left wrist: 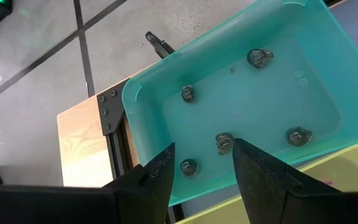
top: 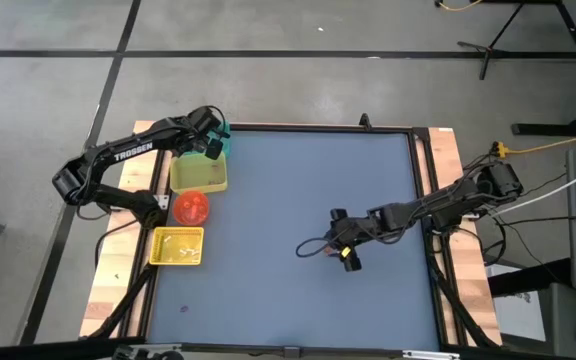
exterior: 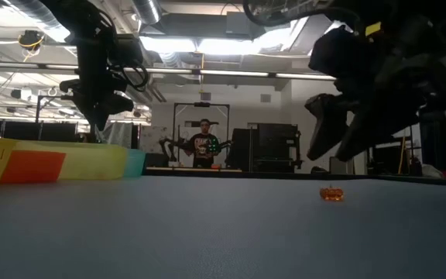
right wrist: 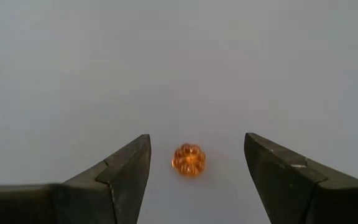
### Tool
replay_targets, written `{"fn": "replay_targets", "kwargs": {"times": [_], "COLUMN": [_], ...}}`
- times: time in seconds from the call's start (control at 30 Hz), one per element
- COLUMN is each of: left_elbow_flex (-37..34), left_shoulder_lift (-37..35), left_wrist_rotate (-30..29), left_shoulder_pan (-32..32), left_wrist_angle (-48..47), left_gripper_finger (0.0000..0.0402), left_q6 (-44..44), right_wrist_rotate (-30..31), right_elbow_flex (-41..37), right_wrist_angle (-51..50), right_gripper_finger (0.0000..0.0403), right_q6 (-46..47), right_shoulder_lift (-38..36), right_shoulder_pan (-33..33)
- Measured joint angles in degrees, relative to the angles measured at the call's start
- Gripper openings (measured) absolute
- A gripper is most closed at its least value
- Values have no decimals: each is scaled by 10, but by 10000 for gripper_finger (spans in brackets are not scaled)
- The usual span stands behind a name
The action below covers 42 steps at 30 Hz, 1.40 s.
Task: Sort Halloween decoration
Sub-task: Put the orange pumpkin toy into the orange bin
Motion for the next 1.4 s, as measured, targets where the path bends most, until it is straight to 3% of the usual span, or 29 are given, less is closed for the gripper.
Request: {"fn": "replay_targets", "kwargs": {"times": [0.27, 0.77, 1.4], "left_elbow_flex": [0, 0, 0], "left_shoulder_lift": [0, 0, 0], "left_wrist_rotate": [0, 0, 0], "left_shoulder_pan": [0, 0, 0], "left_wrist_angle": [0, 0, 0], "left_gripper_finger": [145, 145, 145], "left_q6": [0, 0, 1], "right_wrist_rotate": [-15, 10, -6], "right_elbow_flex": [-26, -31, -31], "right_wrist_angle": [46, 93, 91], "right_gripper_finger": [259, 255, 111], "right_q6": [0, 0, 0], "right_shoulder_lift": [1, 81, 83], "right_shoulder_pan": [0, 1, 0]}}
